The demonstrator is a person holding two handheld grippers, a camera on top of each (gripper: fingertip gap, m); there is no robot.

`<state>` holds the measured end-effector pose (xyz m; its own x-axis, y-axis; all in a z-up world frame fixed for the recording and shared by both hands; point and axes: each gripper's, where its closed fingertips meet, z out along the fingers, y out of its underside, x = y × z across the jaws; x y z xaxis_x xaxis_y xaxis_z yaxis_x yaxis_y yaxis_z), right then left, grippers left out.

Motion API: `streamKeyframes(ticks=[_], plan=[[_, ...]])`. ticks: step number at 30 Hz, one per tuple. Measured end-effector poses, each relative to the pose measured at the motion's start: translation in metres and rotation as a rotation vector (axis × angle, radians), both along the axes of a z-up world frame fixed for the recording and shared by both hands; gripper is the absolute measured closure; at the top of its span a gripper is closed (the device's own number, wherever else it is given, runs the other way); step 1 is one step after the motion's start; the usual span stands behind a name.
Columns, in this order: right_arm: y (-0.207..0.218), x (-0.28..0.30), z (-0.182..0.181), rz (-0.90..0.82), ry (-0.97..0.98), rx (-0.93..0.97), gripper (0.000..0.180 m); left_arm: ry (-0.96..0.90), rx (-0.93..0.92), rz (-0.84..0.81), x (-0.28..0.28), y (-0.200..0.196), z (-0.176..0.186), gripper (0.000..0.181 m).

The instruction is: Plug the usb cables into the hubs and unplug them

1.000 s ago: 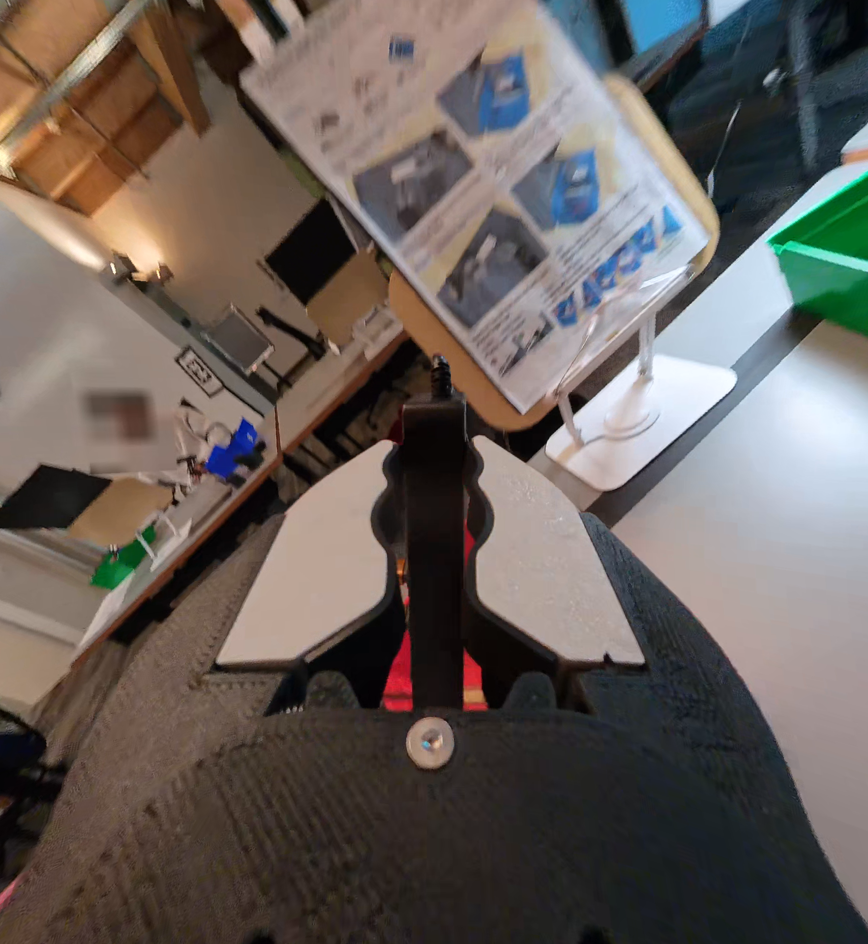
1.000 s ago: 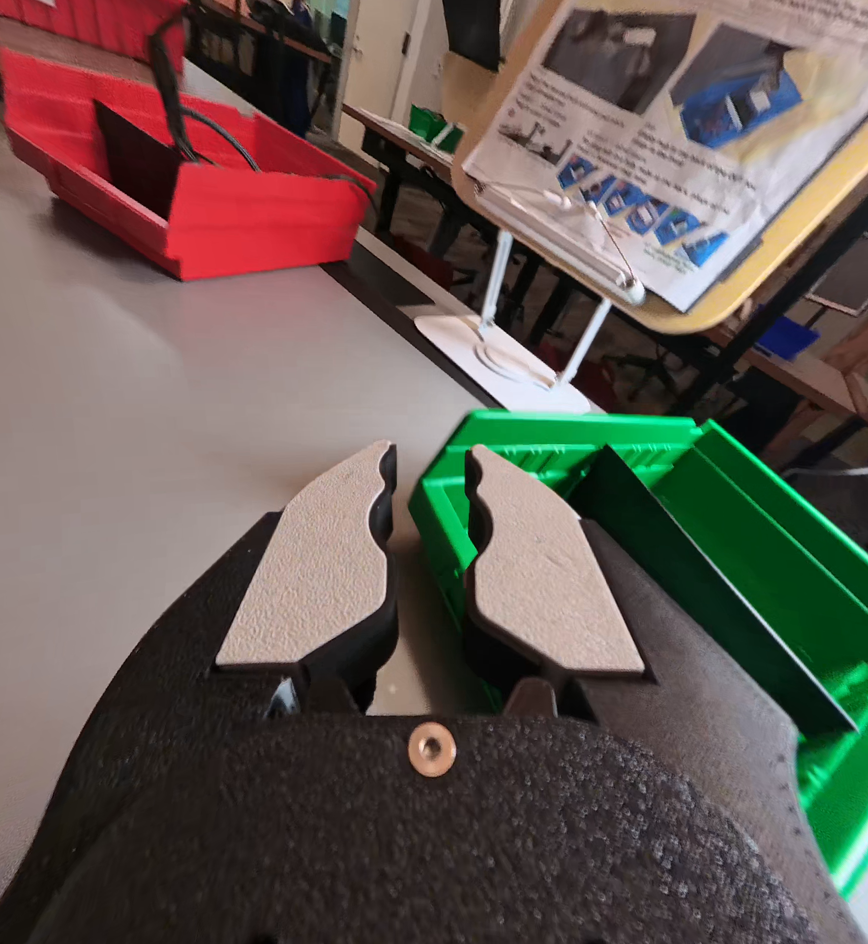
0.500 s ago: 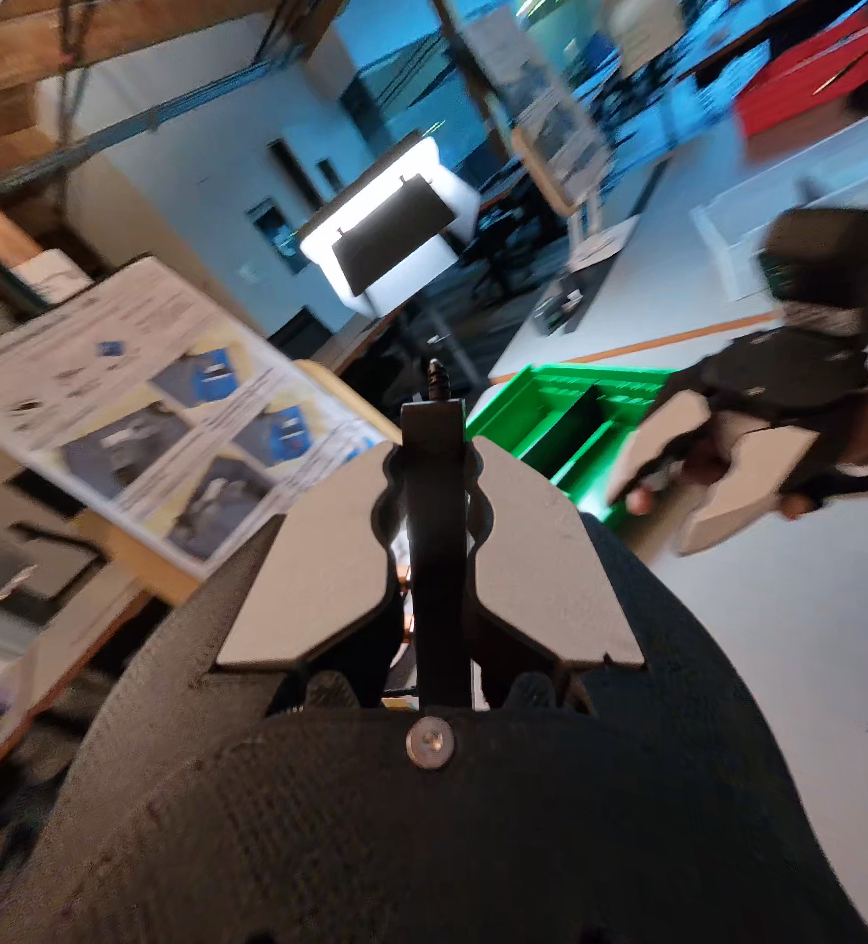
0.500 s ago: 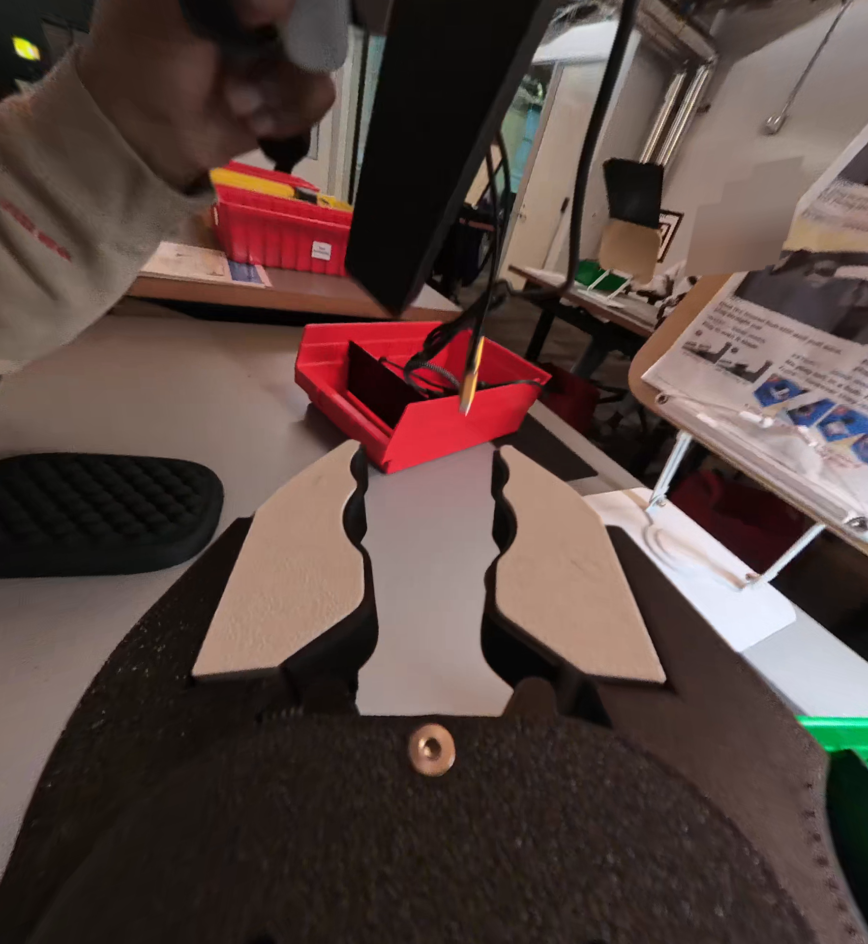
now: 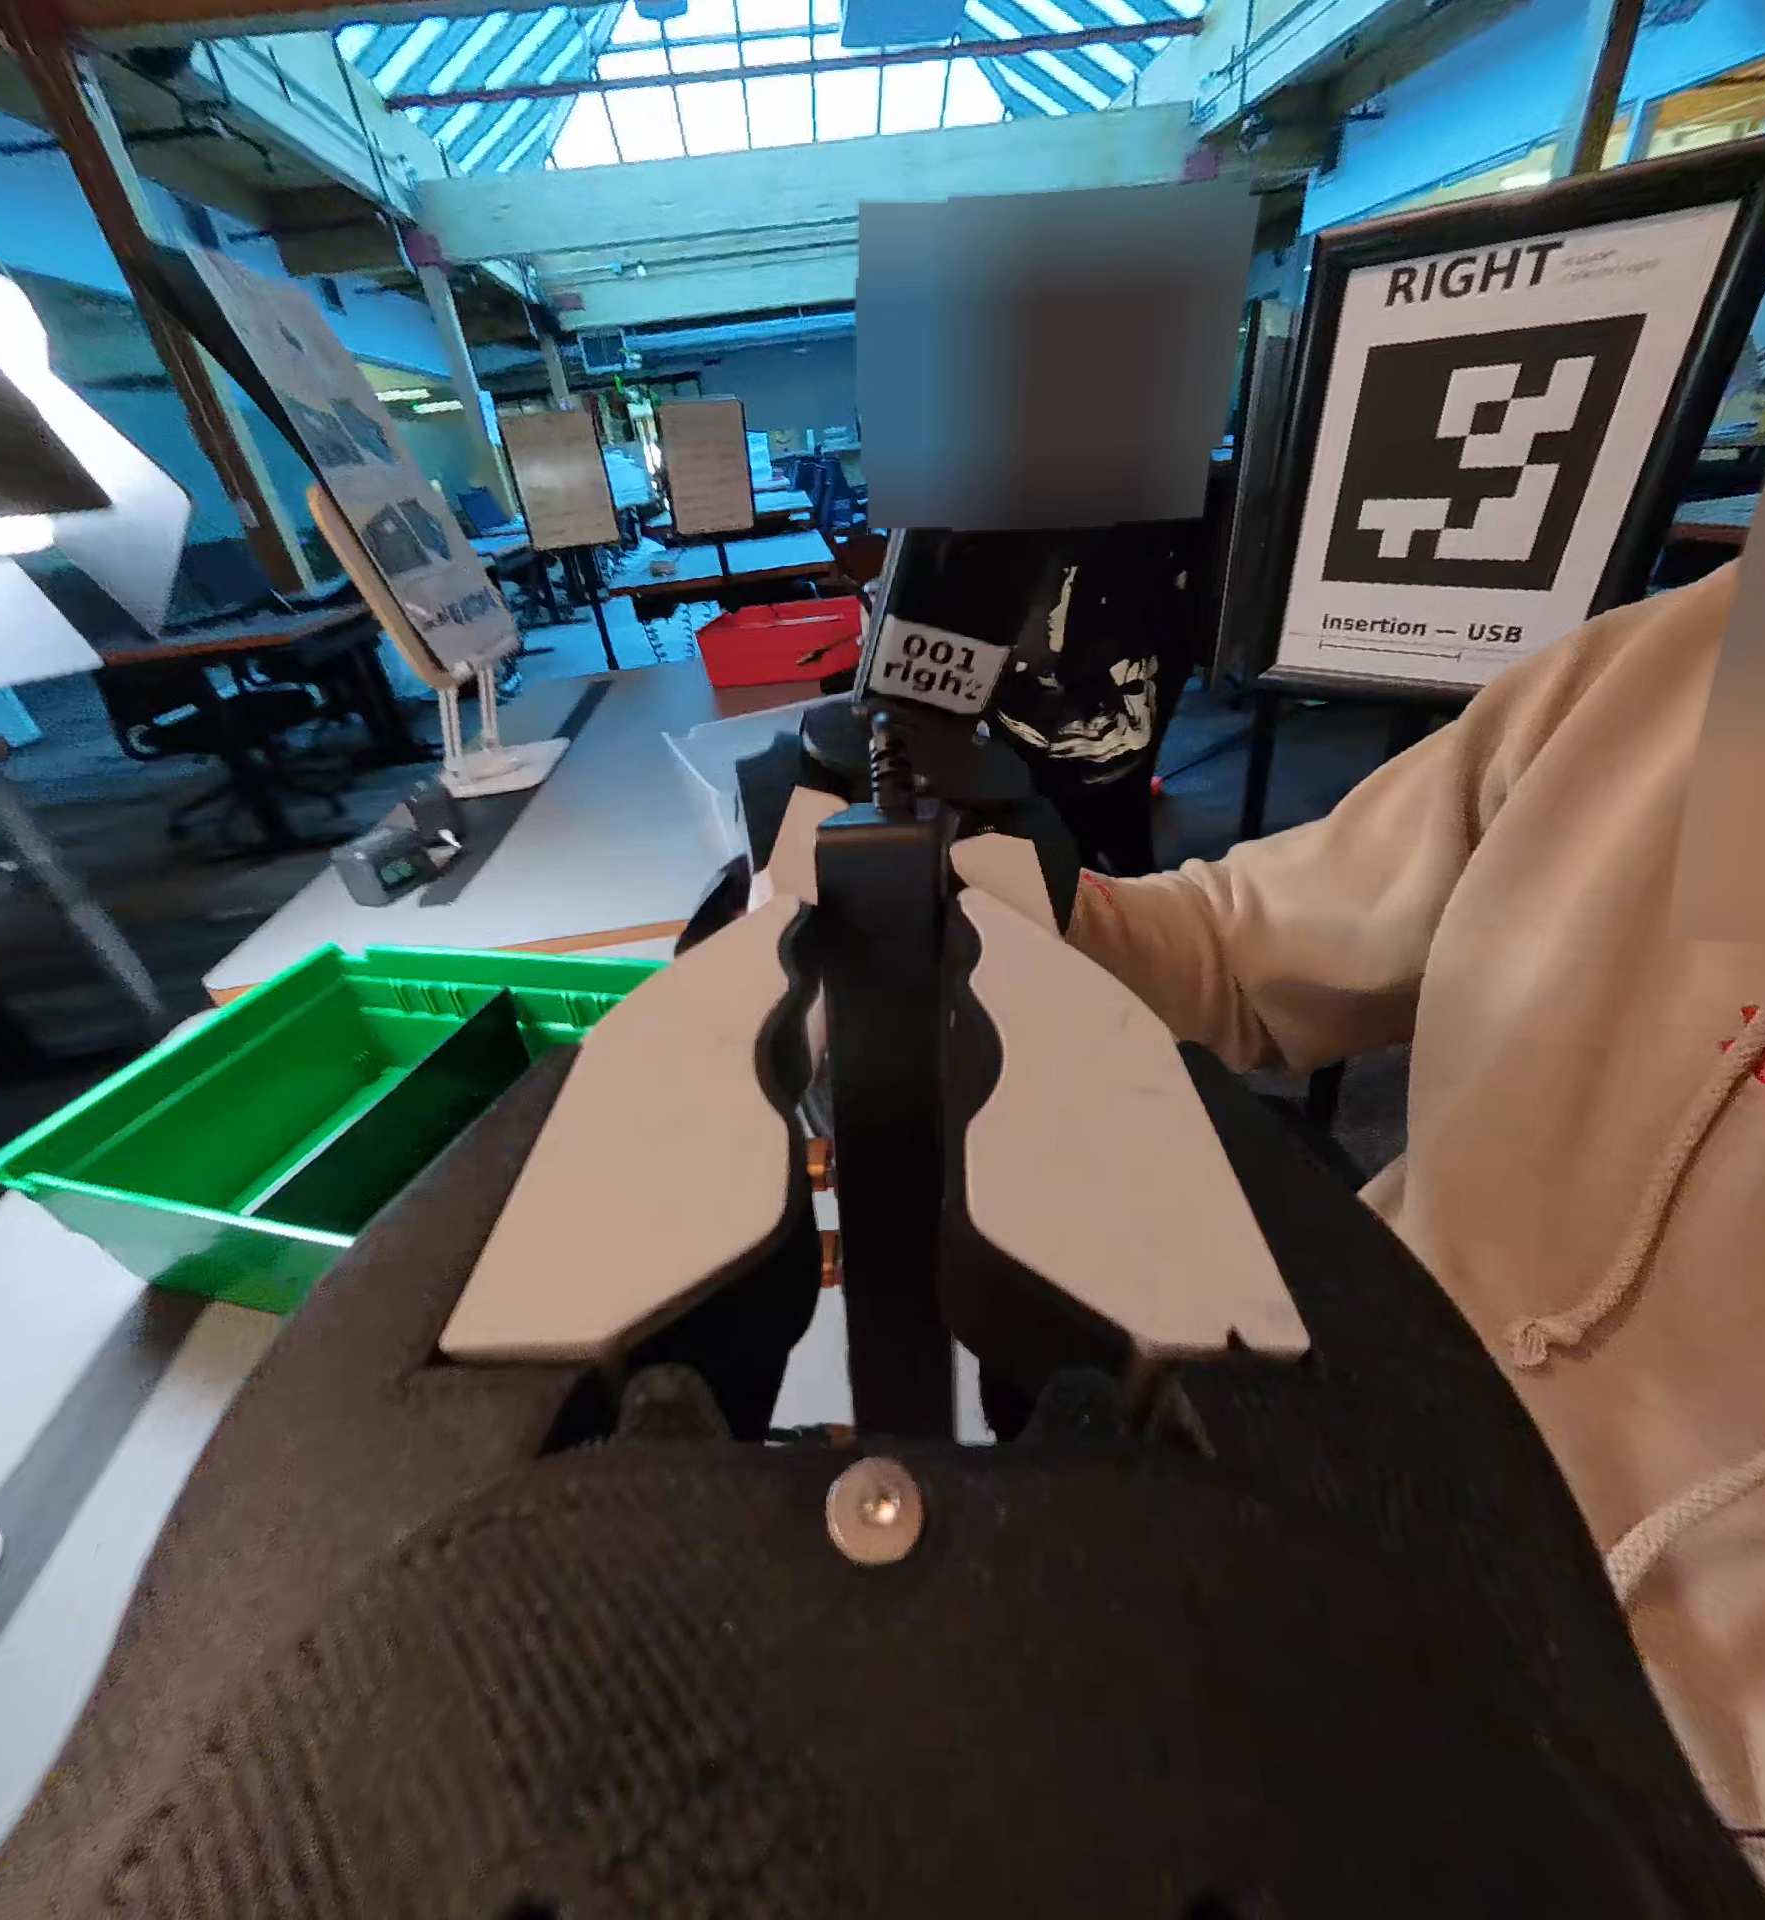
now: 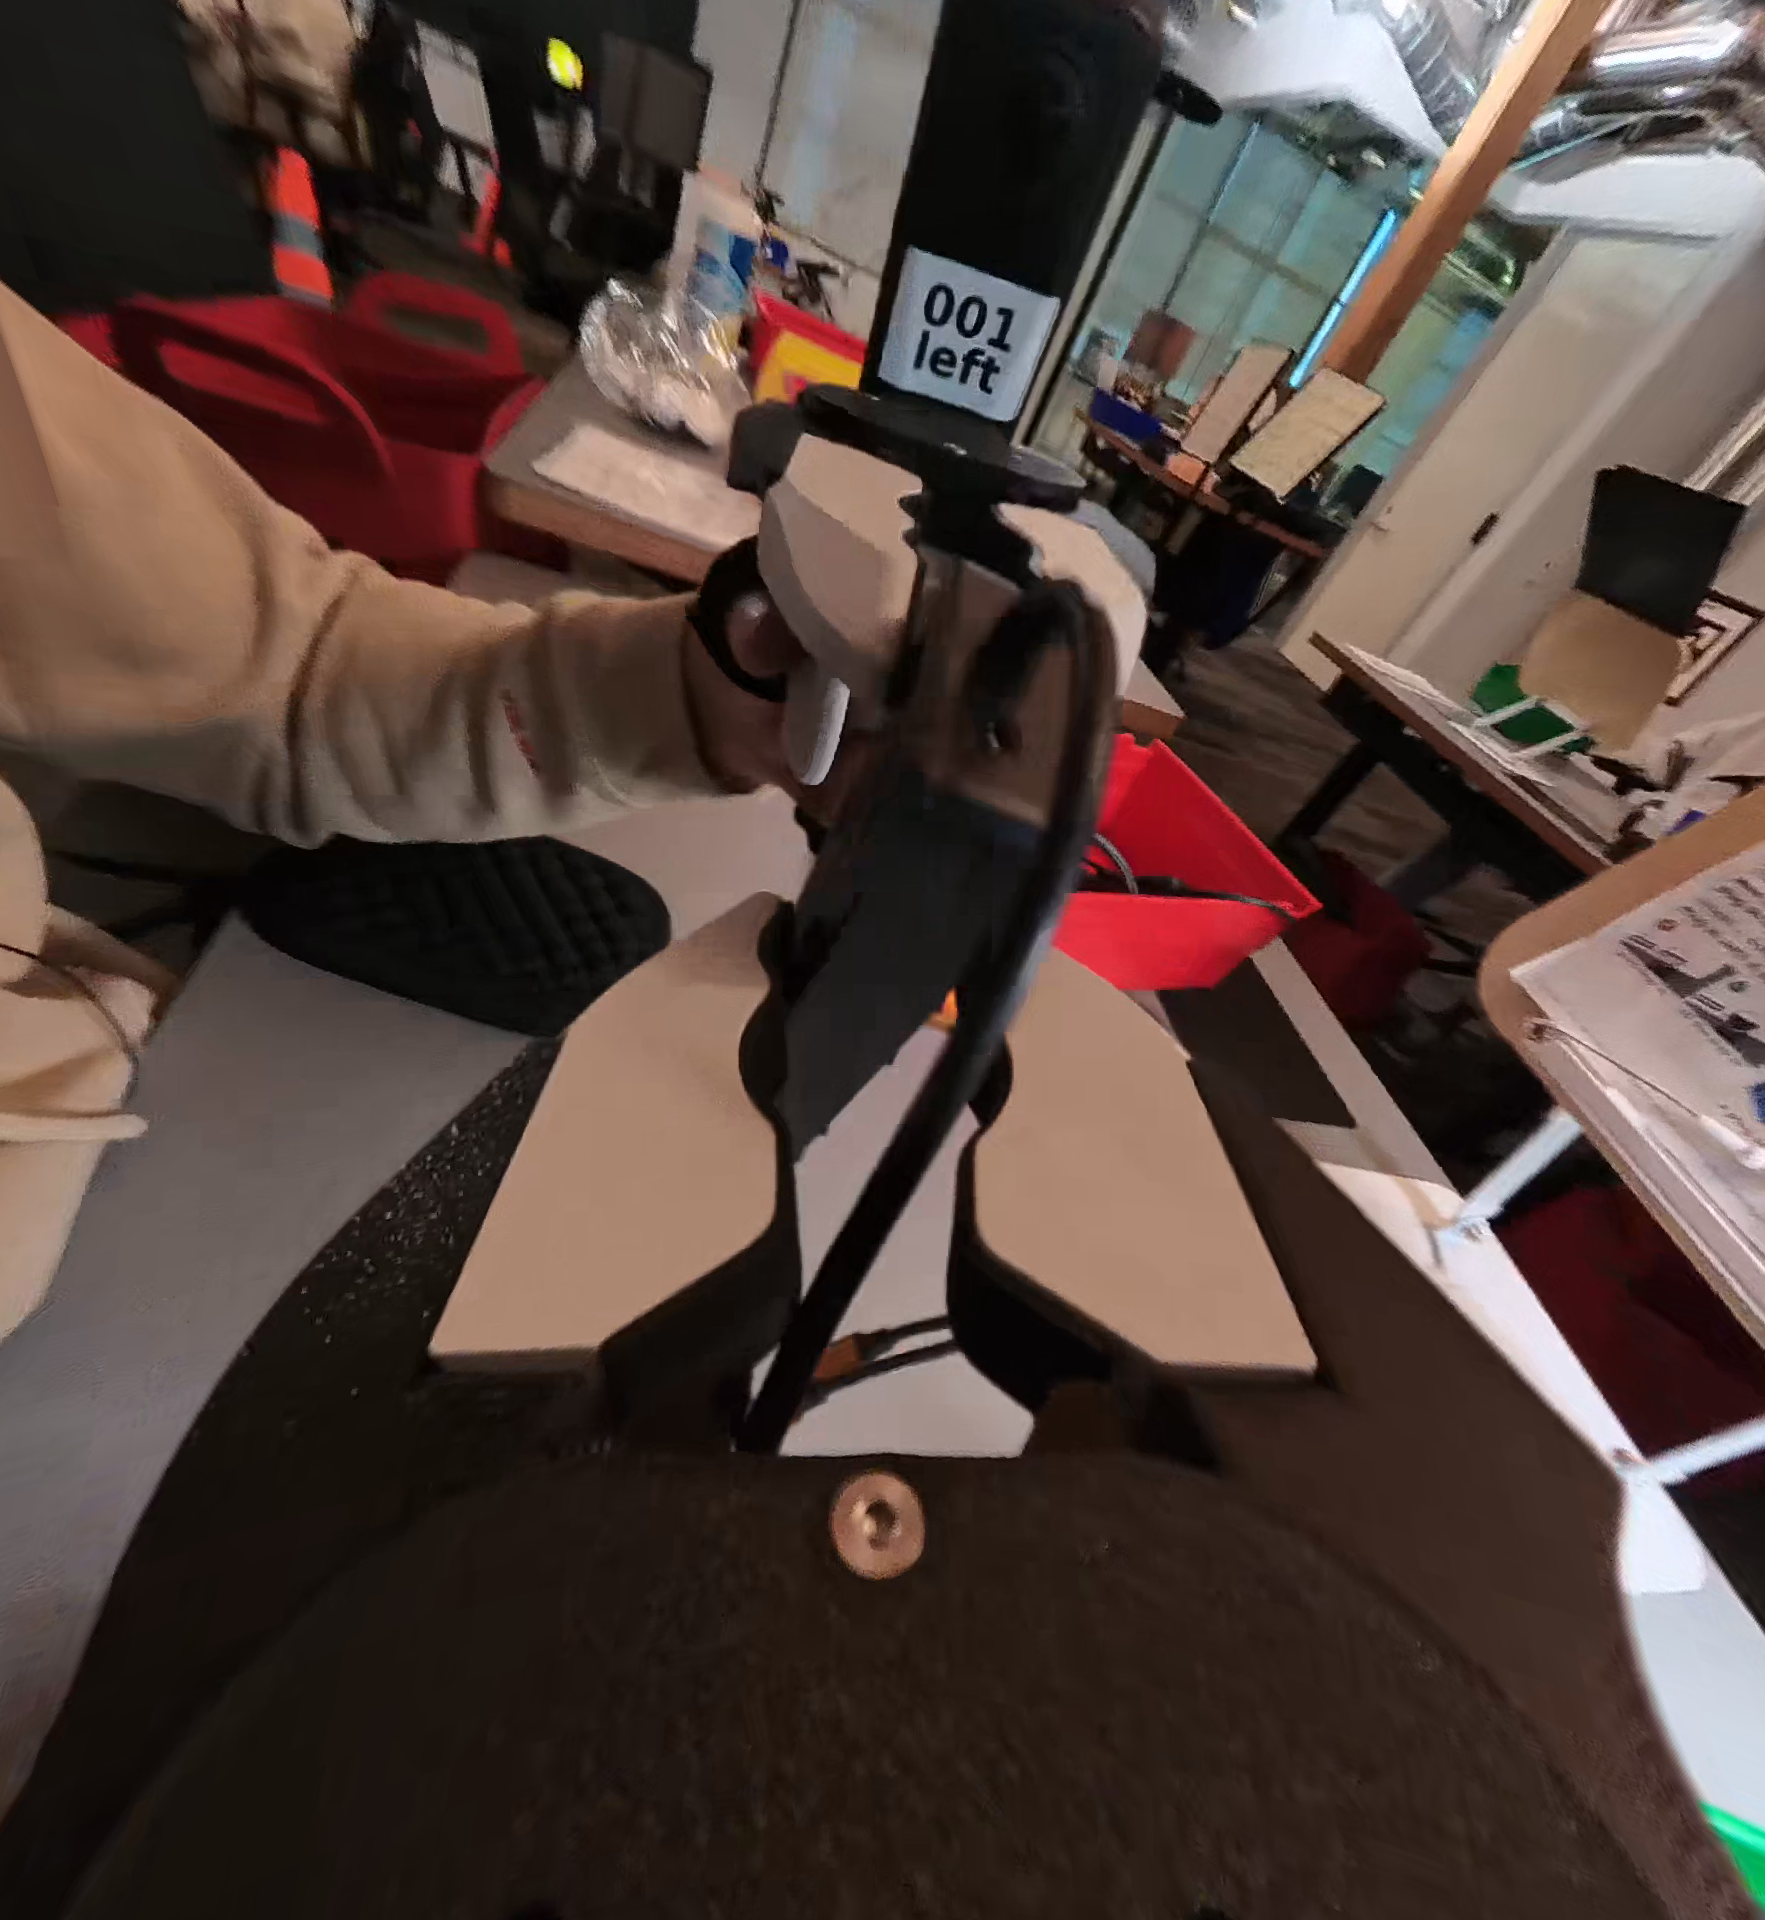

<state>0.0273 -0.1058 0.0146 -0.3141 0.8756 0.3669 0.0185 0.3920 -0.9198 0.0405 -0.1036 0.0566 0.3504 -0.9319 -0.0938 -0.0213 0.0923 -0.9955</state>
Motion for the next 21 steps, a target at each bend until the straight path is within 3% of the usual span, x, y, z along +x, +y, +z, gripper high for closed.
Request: streamKeyframes(ticks=[4, 6, 10, 12, 17, 21], plan=[[0.029, -0.019, -0.013, -0.125, -0.055, -0.087, 0.151, -0.003, -0.047, 0.165, -0.024, 0.029, -0.014, 0.157], [0.049, -0.028, -0.015, -0.225, -0.057, -0.155, 0.152, 0.055, -0.026, 0.285, -0.041, 0.039, -0.025, 0.145], [0.087, -0.044, -0.011, -0.43, 0.013, -0.327, 0.152, 0.281, 0.005, 0.521, -0.065, 0.054, -0.077, 0.121], [0.093, -0.056, -0.011, -0.494, 0.03, -0.378, 0.153, 0.301, -0.024, 0.599, -0.068, 0.063, -0.101, 0.118], [0.071, -0.092, -0.026, -0.576, 0.005, -0.224, 0.153, 0.258, -0.016, 0.809, -0.086, 0.085, -0.12, 0.117], [0.049, -0.1, -0.034, -0.493, -0.047, -0.123, 0.147, 0.204, -0.018, 0.704, -0.093, 0.078, -0.126, 0.122]])
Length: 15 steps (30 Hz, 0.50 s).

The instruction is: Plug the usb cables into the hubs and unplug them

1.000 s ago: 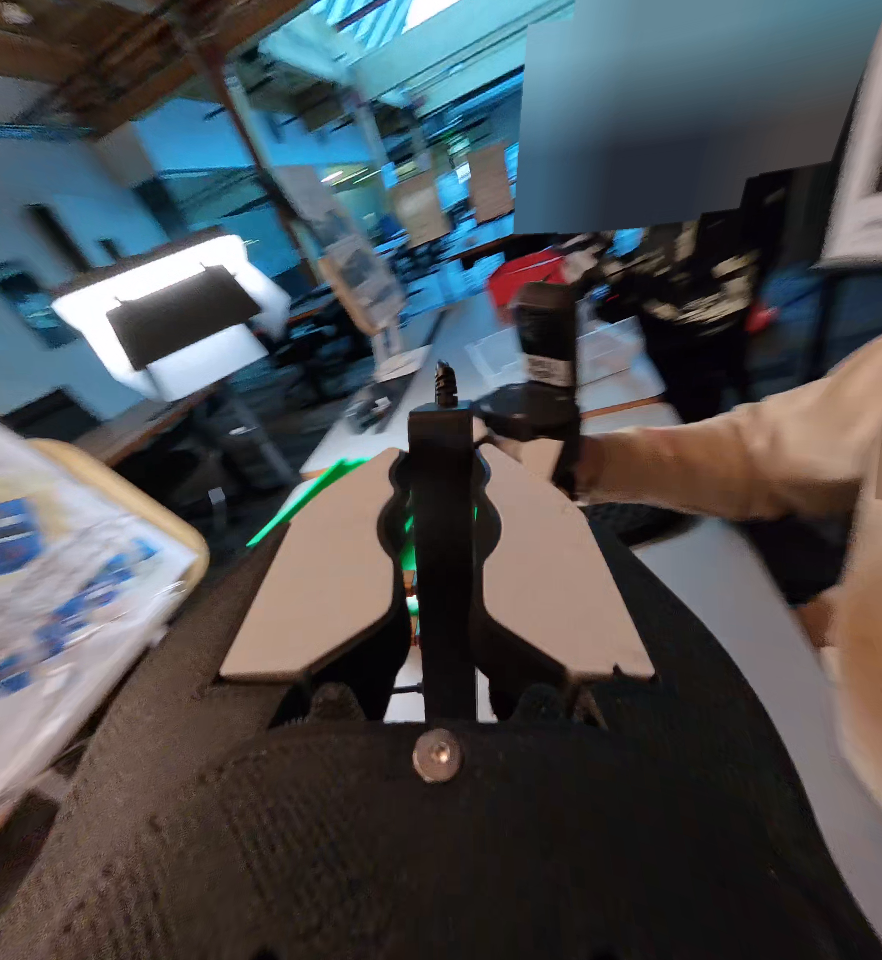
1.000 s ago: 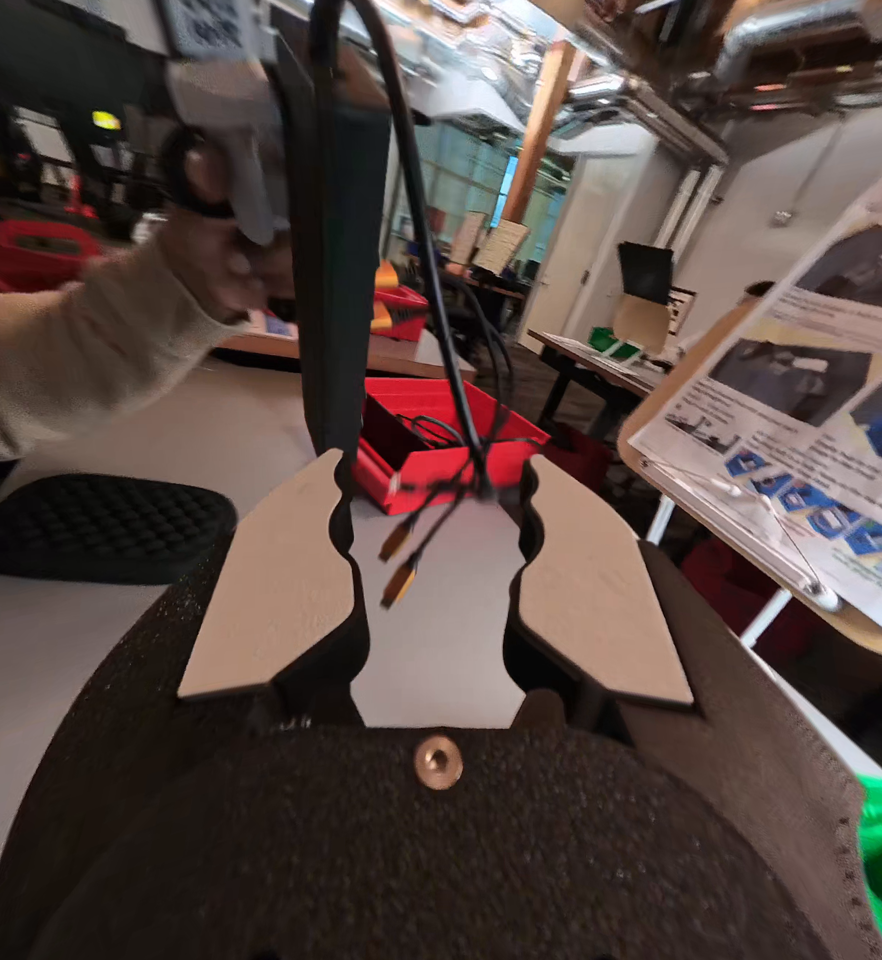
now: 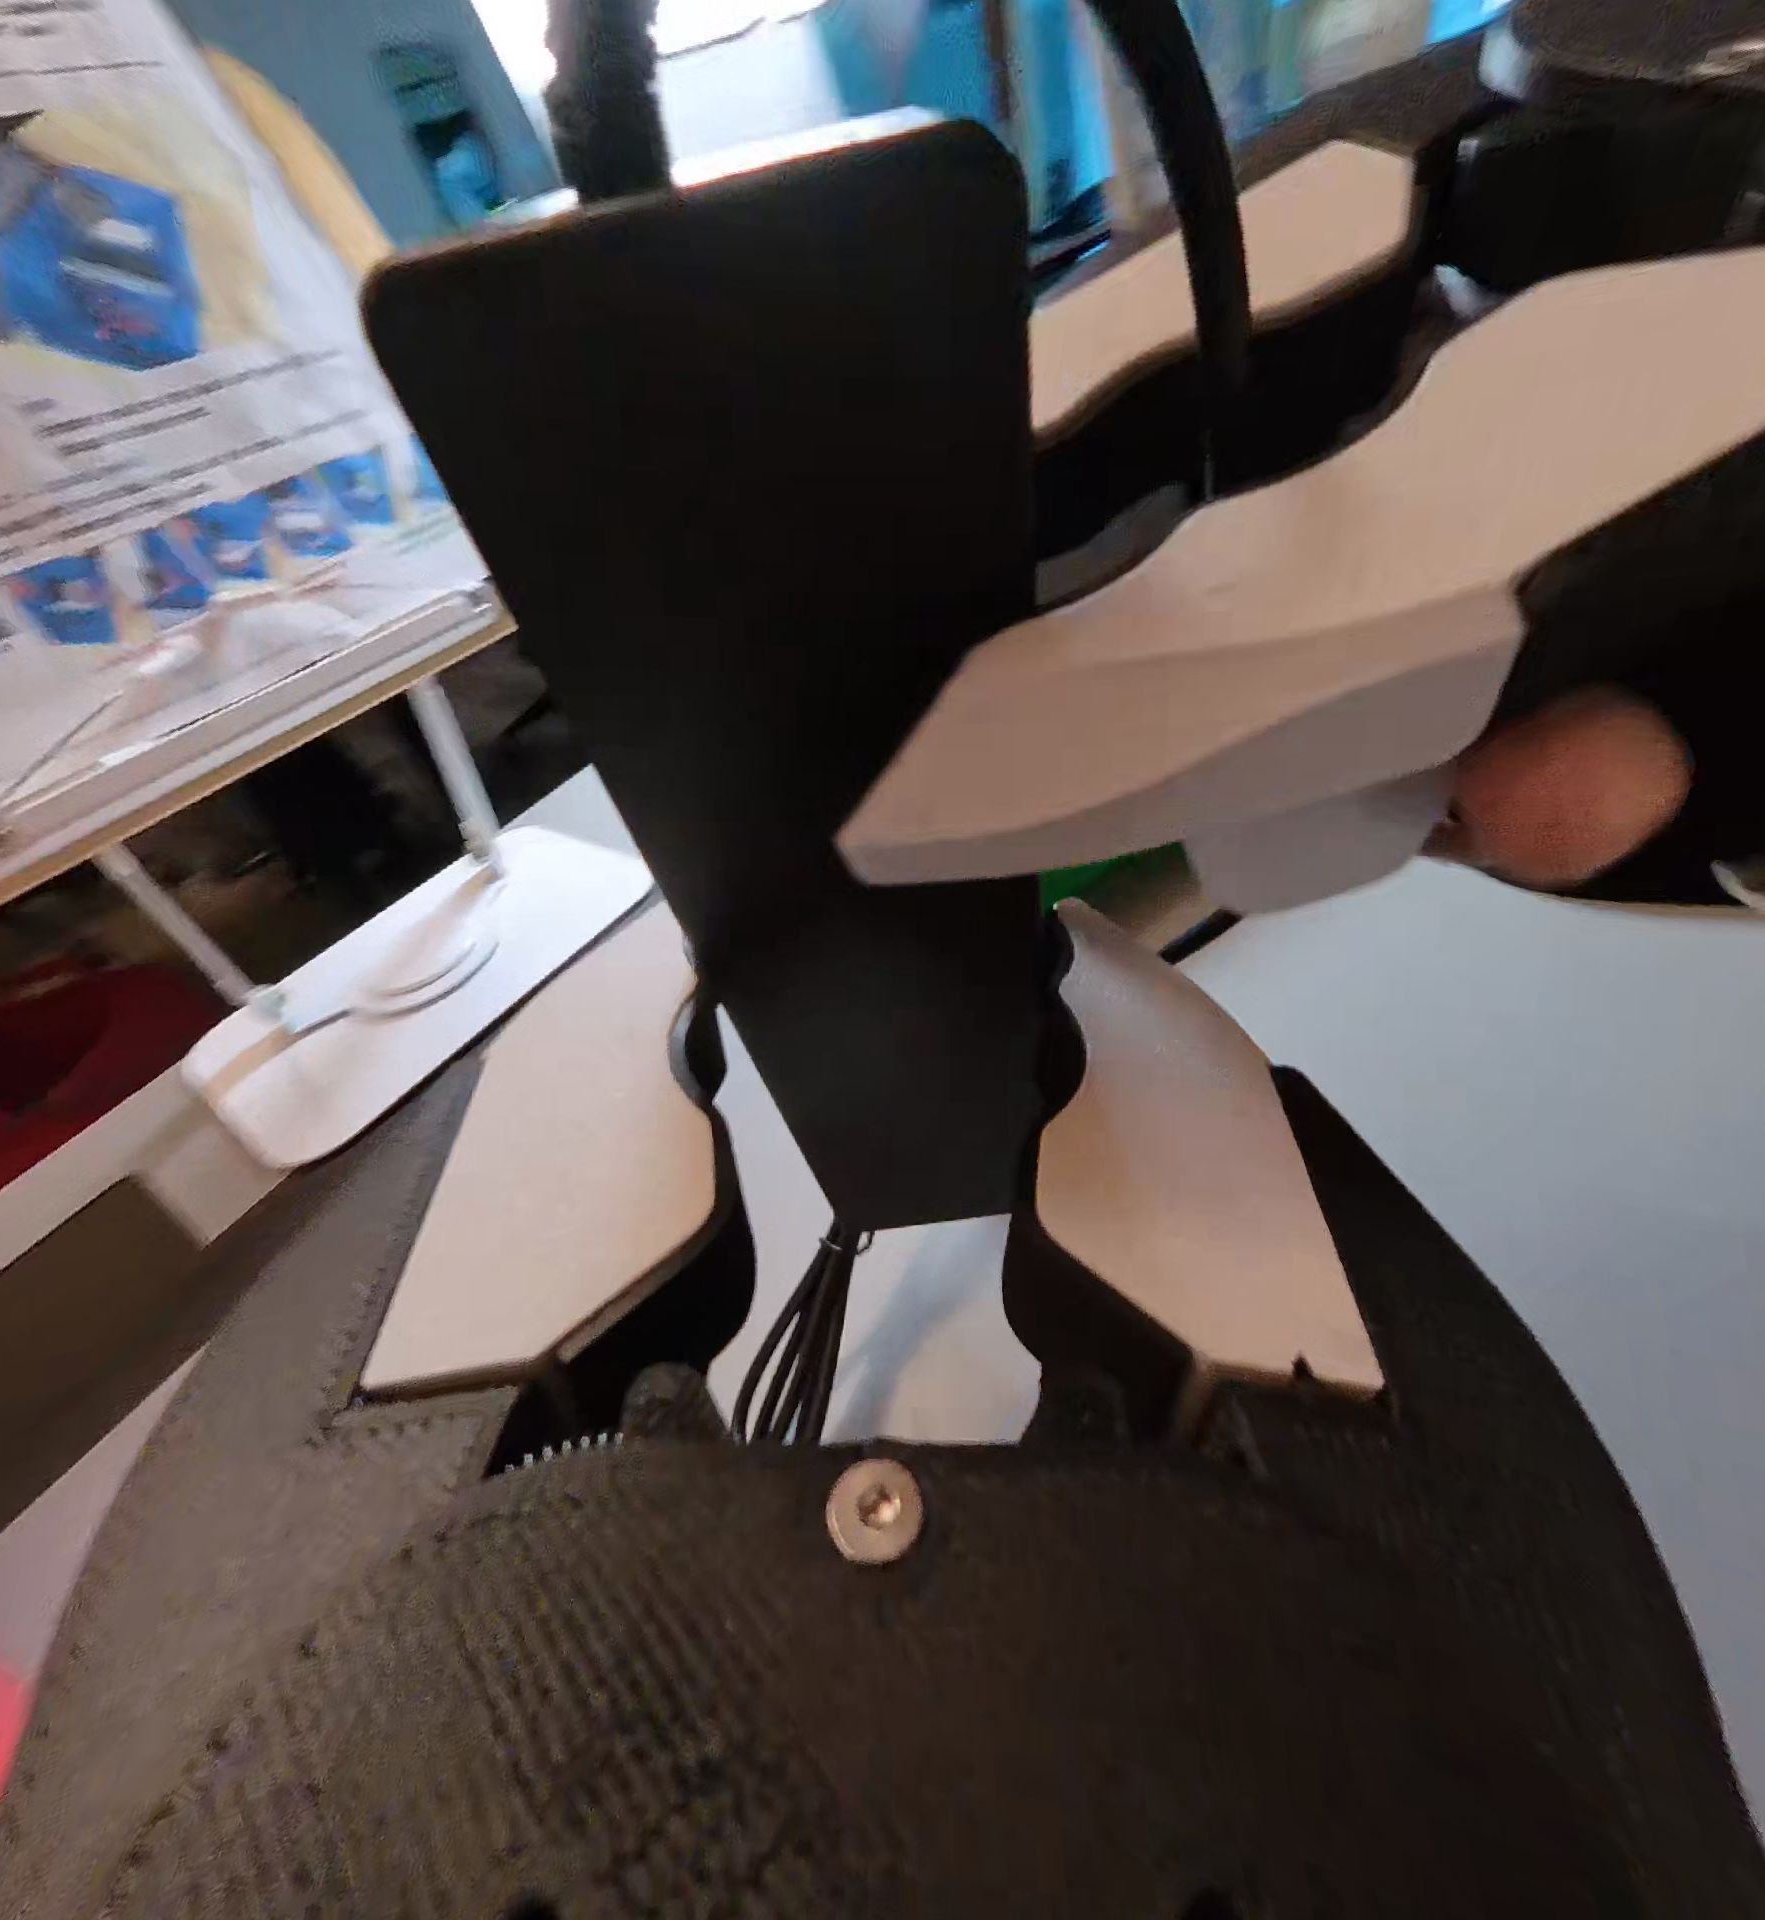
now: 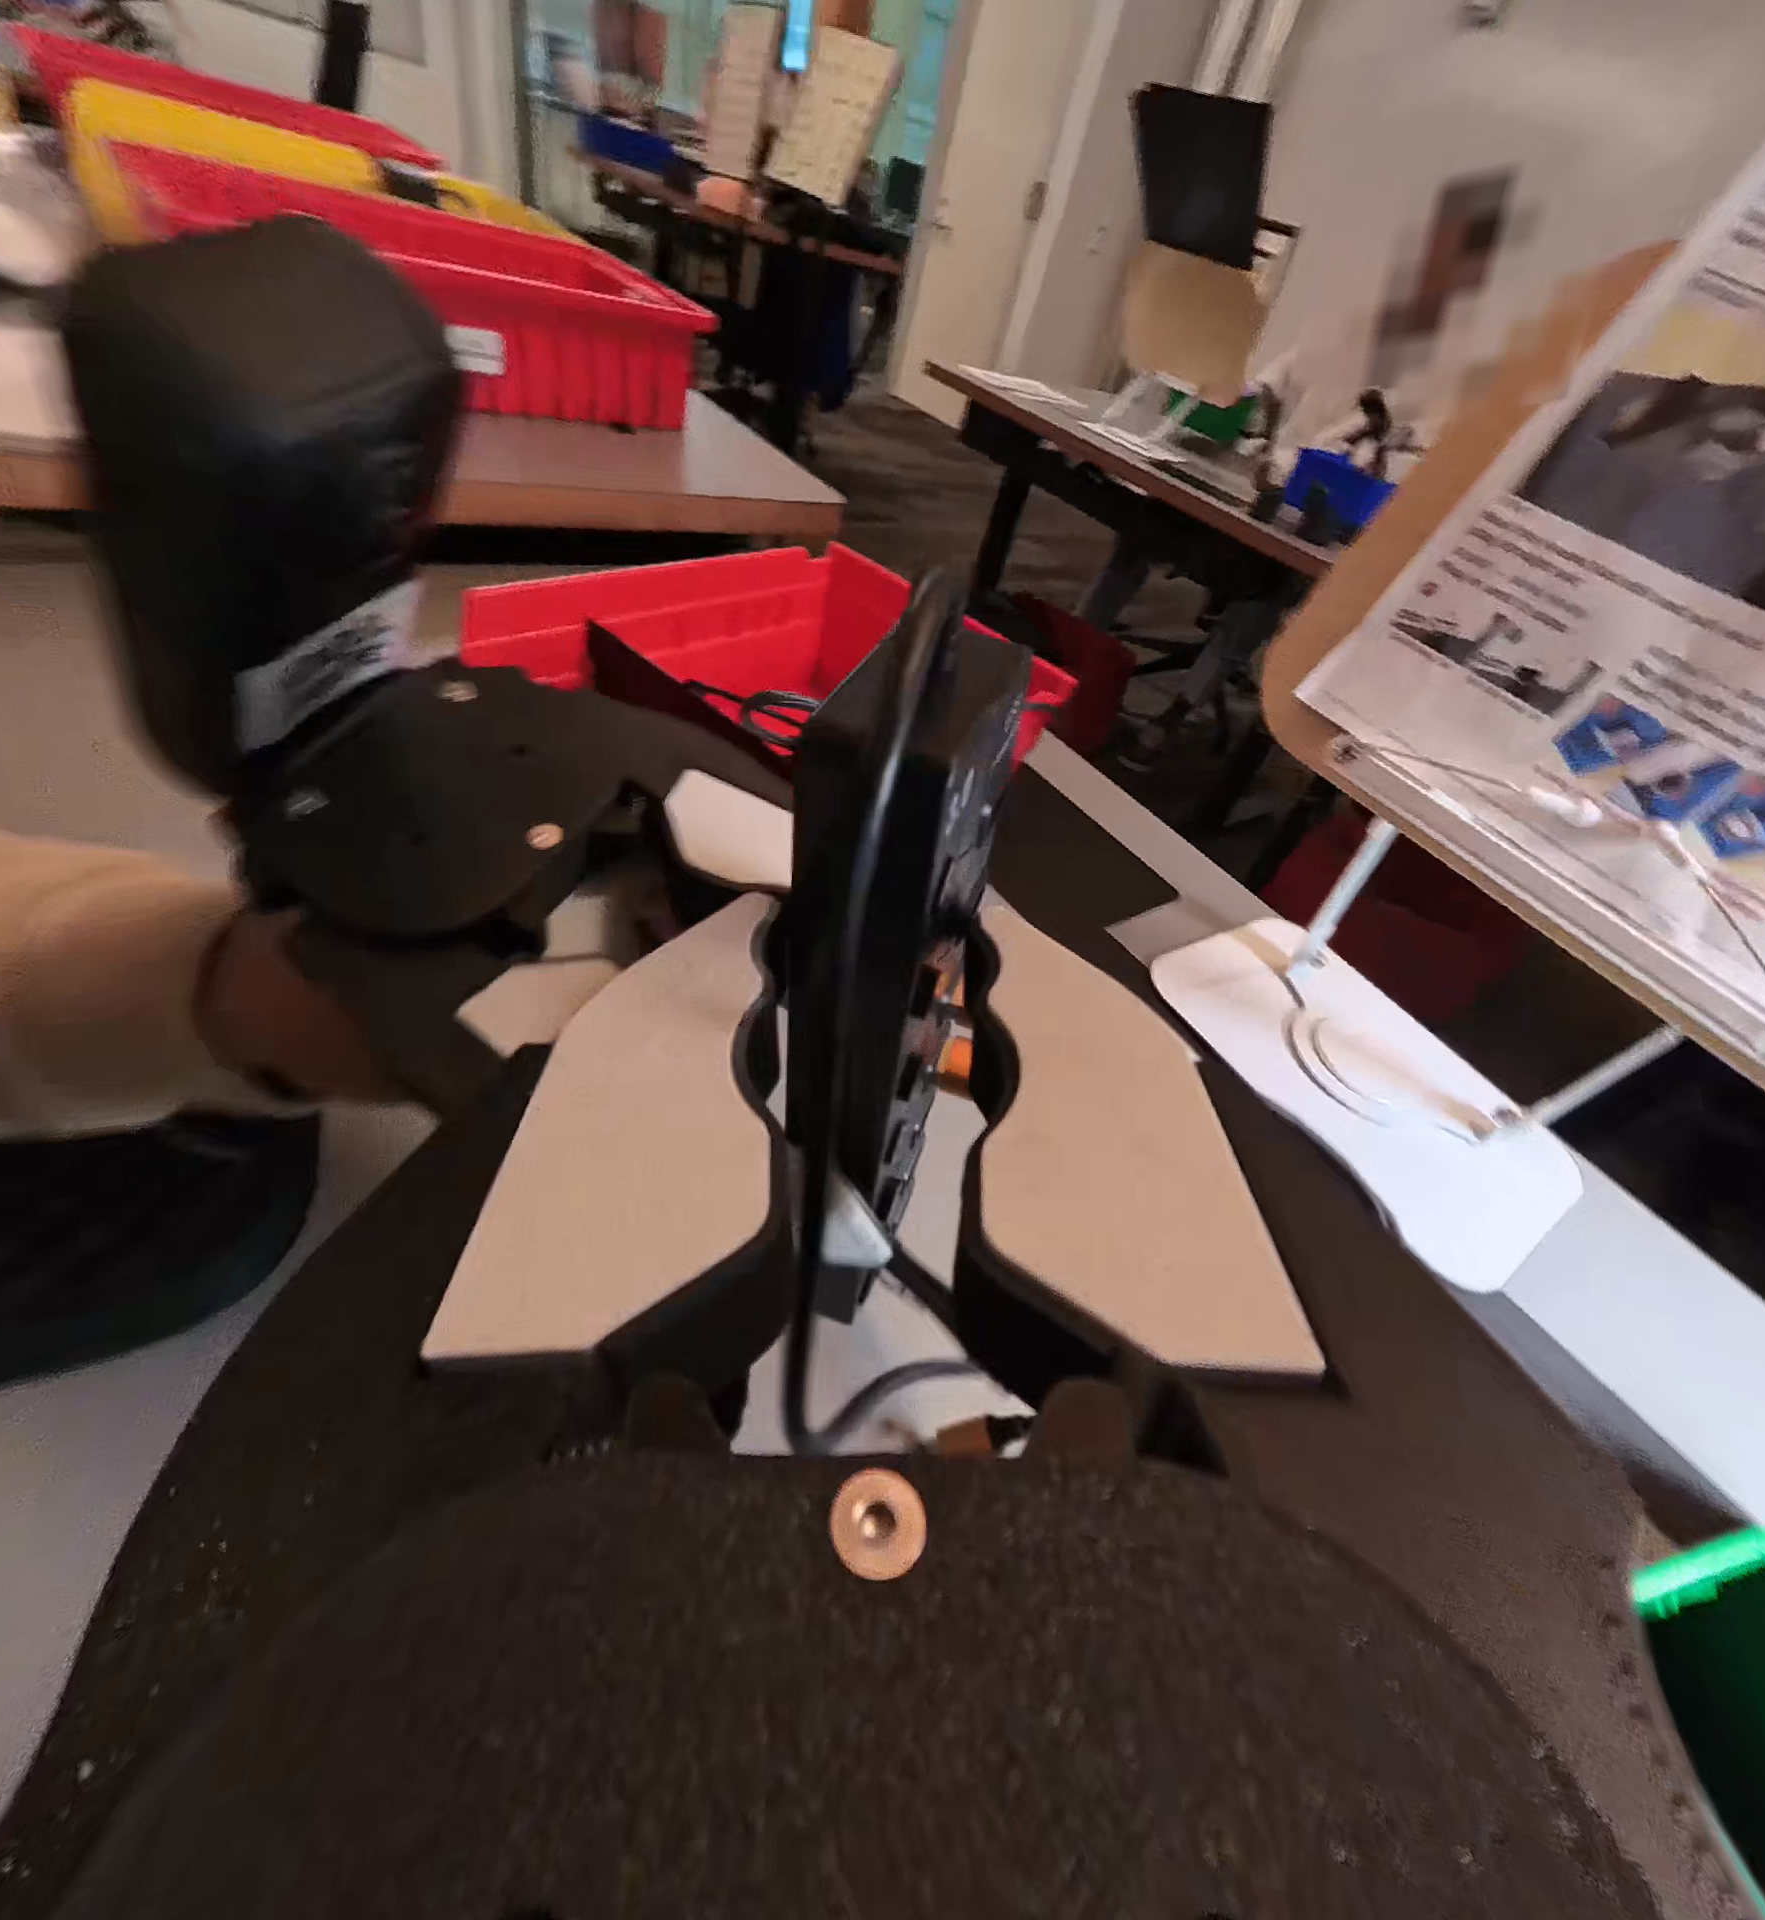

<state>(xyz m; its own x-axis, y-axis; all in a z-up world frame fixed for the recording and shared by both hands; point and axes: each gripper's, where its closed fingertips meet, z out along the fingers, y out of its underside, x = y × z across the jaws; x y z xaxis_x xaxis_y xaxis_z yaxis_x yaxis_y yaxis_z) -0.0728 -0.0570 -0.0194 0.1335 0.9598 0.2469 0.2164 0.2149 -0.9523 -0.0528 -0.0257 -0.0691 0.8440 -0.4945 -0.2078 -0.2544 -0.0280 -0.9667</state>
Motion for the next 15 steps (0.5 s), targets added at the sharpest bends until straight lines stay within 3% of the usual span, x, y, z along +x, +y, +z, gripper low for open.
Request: streamKeyframes(ticks=[4, 8, 11, 15], plan=[[-0.026, 0.019, 0.026, 0.234, 0.011, 0.059, 0.131, -0.306, -0.05, -0.254, -0.006, -0.018, 0.012, 0.125], [-0.006, 0.054, 0.046, 0.272, 0.033, 0.06, 0.132, -0.47, -0.044, -0.494, 0.0, -0.047, 0.026, 0.124], [0.013, 0.073, 0.028, 0.315, 0.027, -0.039, 0.133, -0.574, -0.045, -0.639, 0.015, -0.067, 0.033, 0.125], [0.008, 0.087, -0.008, 0.479, 0.042, -0.244, 0.135, -0.571, -0.085, -0.724, 0.04, -0.079, 0.023, 0.125]])
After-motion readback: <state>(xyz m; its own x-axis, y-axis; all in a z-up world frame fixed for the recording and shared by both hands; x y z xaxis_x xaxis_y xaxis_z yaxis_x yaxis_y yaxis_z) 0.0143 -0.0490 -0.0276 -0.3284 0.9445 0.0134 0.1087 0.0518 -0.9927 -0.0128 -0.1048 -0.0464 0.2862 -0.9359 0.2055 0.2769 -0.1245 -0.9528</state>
